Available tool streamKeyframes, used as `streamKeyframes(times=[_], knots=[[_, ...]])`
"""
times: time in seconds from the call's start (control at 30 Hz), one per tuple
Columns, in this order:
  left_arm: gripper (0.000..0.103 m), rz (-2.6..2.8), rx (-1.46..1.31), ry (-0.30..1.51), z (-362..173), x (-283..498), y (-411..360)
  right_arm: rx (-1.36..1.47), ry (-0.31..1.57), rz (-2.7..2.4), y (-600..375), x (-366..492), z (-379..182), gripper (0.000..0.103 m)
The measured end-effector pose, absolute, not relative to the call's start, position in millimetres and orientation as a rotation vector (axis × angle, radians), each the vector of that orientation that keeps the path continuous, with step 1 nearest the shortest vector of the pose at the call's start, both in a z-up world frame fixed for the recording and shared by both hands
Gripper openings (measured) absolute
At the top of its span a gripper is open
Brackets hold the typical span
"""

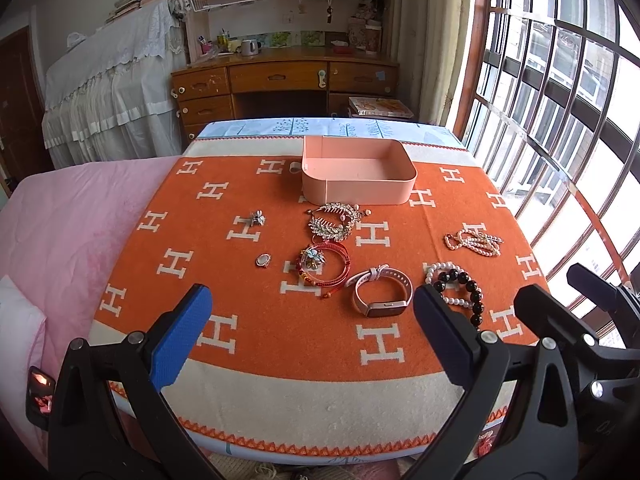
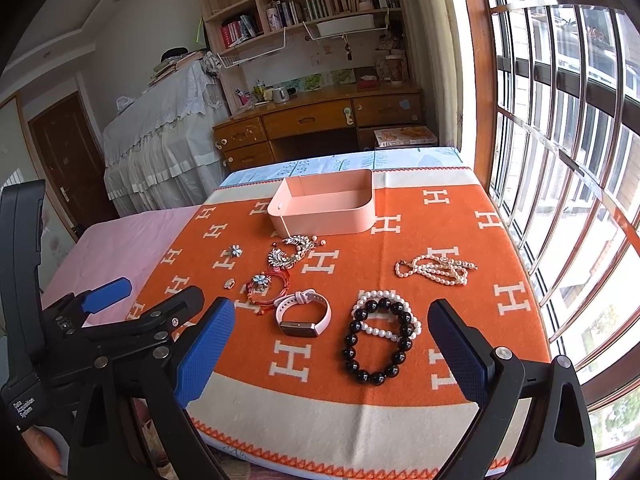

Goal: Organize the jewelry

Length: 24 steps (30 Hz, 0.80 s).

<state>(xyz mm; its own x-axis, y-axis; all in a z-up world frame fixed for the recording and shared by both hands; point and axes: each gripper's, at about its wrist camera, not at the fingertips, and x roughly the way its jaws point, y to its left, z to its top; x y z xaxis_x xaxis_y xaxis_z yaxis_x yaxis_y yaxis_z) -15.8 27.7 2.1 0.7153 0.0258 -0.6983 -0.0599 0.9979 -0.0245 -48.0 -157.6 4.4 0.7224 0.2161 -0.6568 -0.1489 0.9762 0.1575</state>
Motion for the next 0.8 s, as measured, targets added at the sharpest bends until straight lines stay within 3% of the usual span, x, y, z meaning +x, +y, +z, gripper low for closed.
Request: streamKeyframes(times=[0.8], knots=[[0.100, 0.053, -0.080, 0.812, -1.1, -3.2, 24.0, 0.133, 0.746, 0.196, -159.3, -42.3, 2.4, 0.099]])
